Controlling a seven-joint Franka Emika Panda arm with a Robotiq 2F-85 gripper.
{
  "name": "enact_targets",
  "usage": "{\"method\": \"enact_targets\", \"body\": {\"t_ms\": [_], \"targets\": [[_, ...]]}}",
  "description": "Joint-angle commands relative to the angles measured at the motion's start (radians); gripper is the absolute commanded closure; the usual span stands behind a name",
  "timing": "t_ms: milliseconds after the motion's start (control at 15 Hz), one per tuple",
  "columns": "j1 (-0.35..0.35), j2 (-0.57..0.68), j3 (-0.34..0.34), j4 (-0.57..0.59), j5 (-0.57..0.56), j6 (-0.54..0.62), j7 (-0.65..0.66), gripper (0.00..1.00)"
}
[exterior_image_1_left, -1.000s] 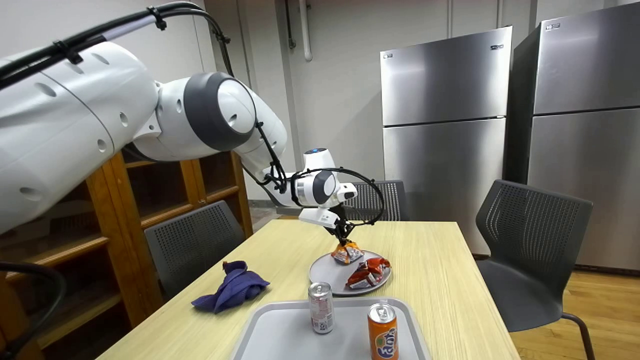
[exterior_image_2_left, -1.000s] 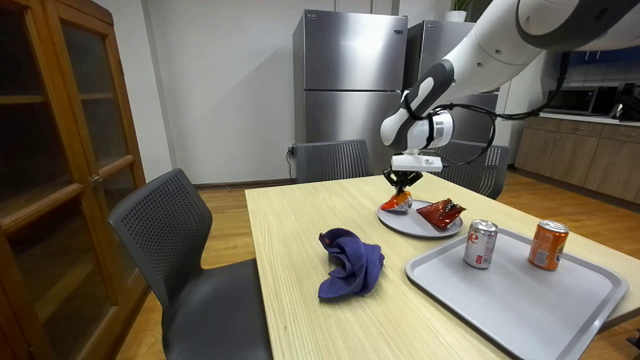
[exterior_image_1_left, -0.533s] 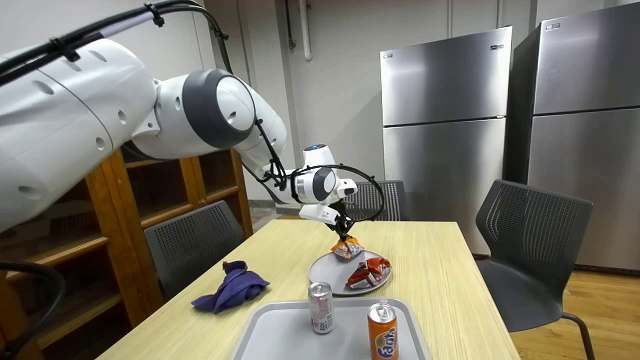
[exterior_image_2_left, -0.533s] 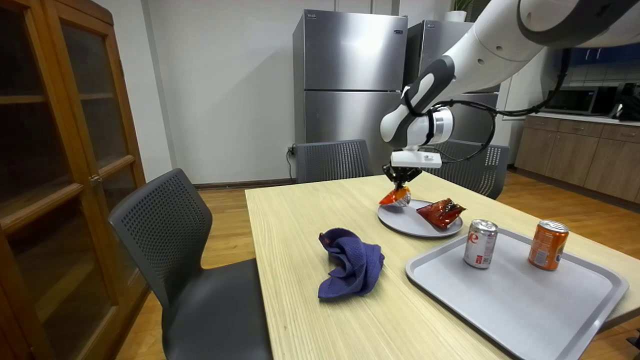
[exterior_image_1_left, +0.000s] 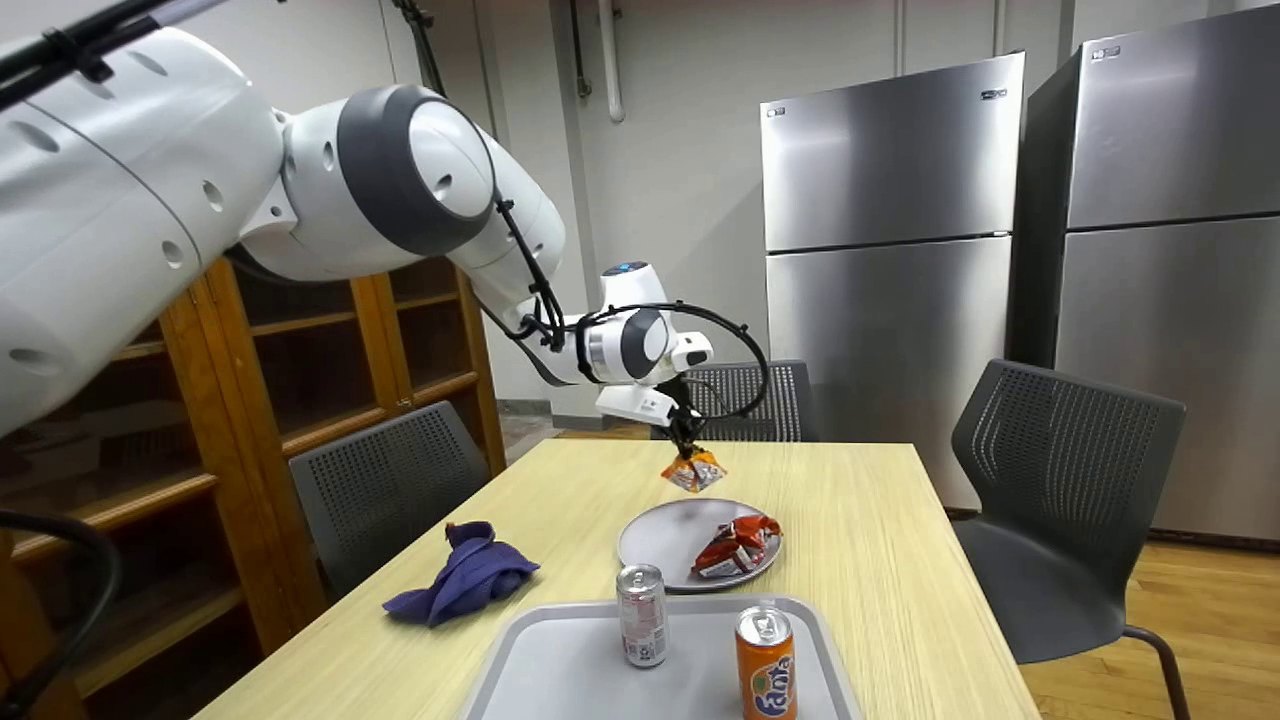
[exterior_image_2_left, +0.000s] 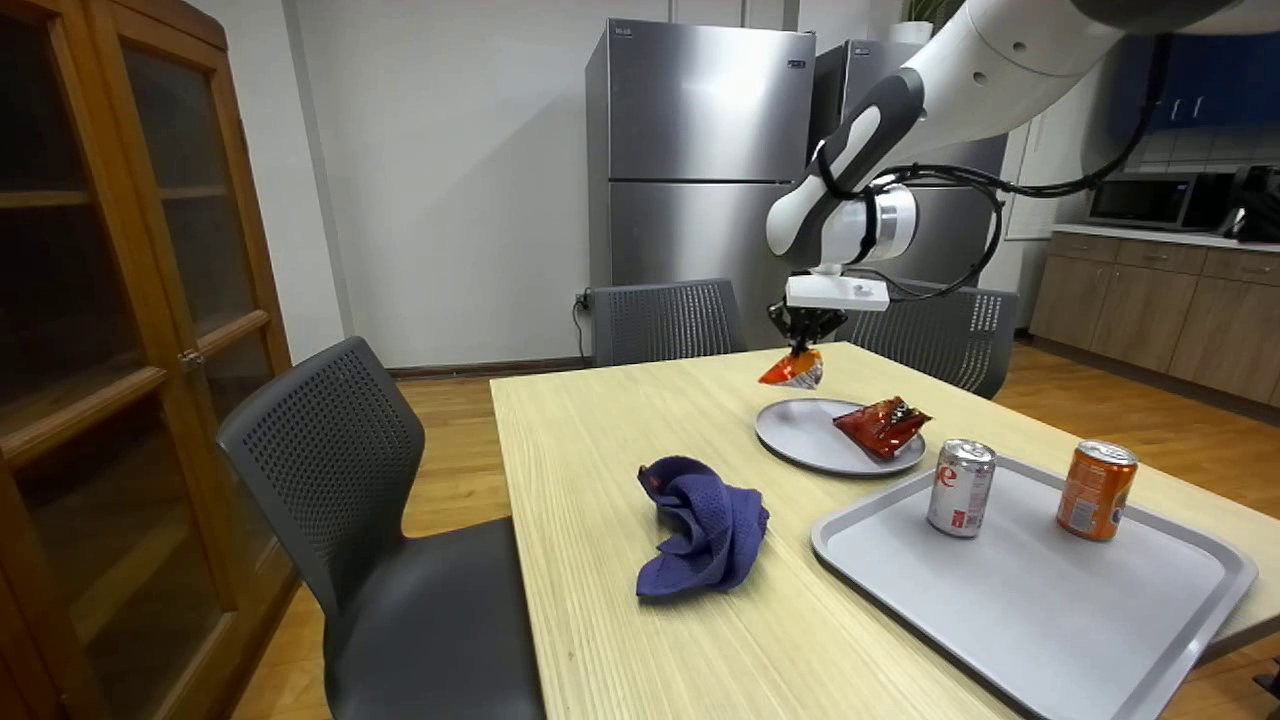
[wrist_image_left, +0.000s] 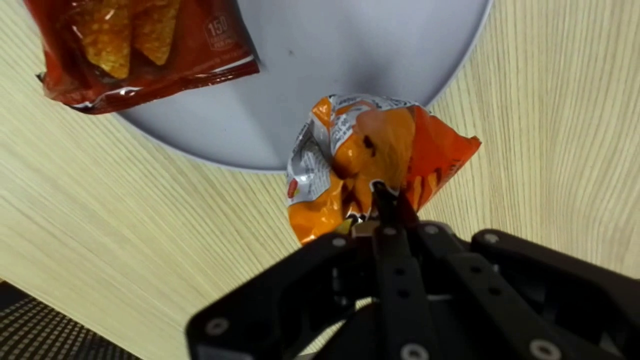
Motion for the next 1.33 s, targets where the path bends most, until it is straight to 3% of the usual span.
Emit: {"method": "enact_targets", "body": {"t_ms": [0,733,1267], "targets": [[-0.001,-0.109,0.012,-0.143,0.001,0.038,-0.023,1.0],[0.059,-0.286,0.018,-0.445,-0.016,0.122,-0.029,1.0],[0.08,-0.392,0.081,-0.615,-0.016,0.135,-0.1,1.0]]}}
